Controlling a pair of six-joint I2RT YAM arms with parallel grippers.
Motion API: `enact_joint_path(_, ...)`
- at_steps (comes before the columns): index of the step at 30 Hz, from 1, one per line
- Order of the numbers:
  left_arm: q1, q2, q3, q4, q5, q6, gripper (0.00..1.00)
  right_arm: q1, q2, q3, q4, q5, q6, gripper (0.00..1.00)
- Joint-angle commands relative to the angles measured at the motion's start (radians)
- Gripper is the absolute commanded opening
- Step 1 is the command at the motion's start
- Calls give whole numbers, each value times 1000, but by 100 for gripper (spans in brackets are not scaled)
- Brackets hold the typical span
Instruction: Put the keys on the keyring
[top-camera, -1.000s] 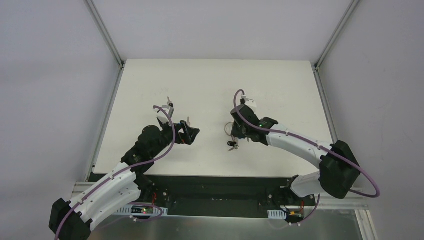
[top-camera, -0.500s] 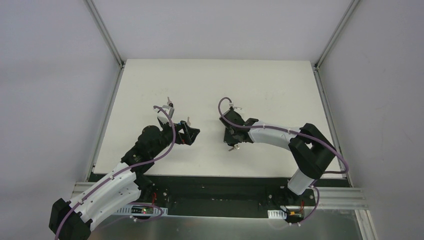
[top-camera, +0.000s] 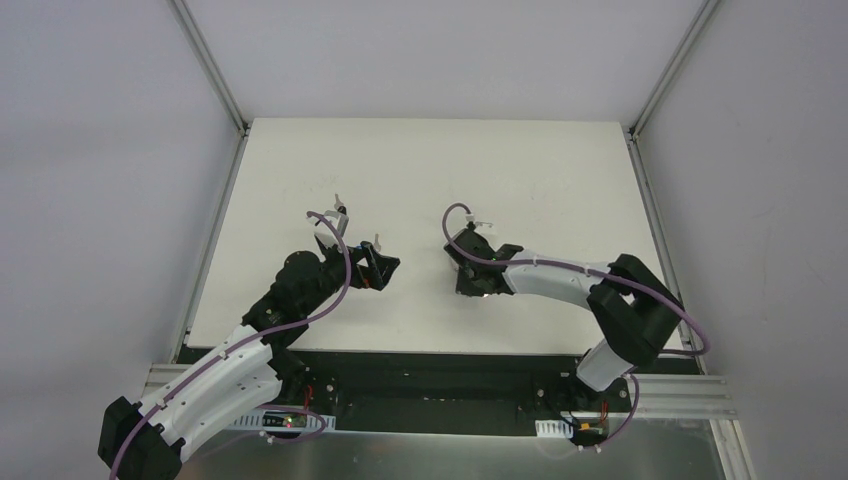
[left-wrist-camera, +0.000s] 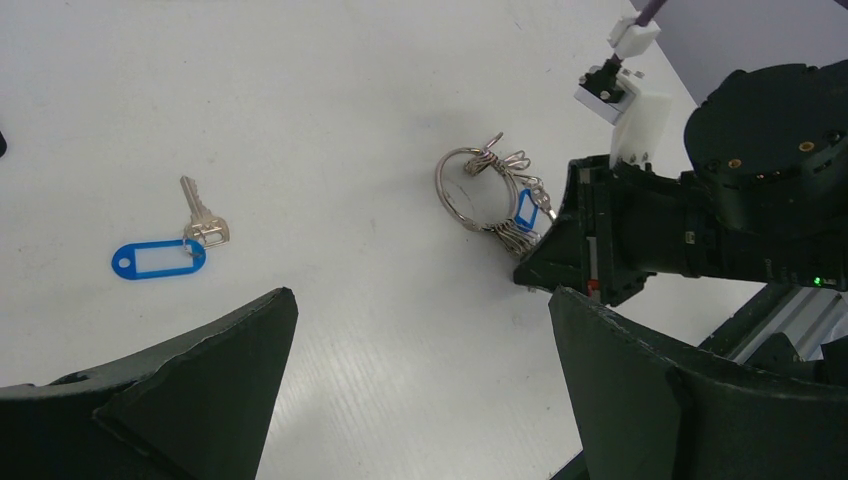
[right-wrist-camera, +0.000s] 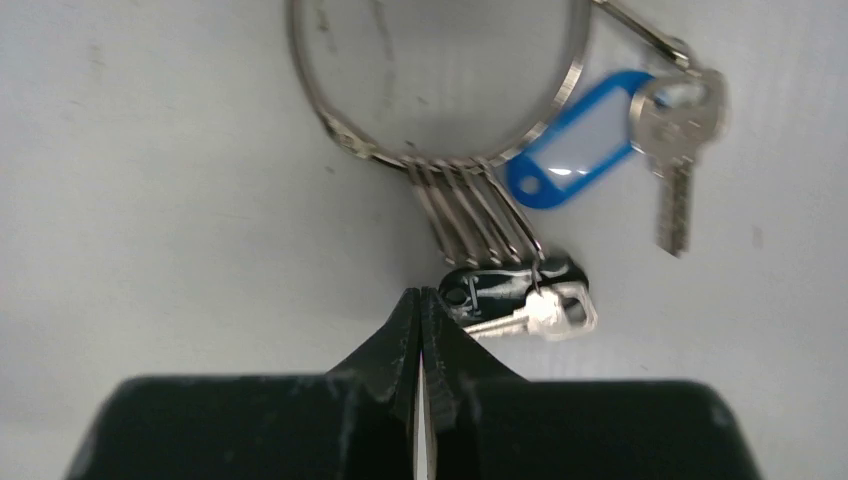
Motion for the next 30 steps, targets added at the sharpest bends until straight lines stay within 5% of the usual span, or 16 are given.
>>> enact_joint_path(1, -13, -12, 10, 37, 10, -14, 99, -2, -131, -75, -181, 107, 23, 0)
enact_joint_path(7, -13, -7, 11, 40, 15, -17, 99, -124, -273, -157, -225, 109, -1, 0)
enact_joint_path(14, -13, -8, 10, 40, 15, -18, 99, -68, -292, -46, -237, 44, -34, 0)
enact_joint_path(21, -13, -14, 10, 41, 19, -20, 99, -43, -236, 19, -203, -3, -35, 28)
enact_joint_path(30, -13, -18, 8, 39, 13, -17, 99, -63, -61, 106, -137, -56, -88, 37)
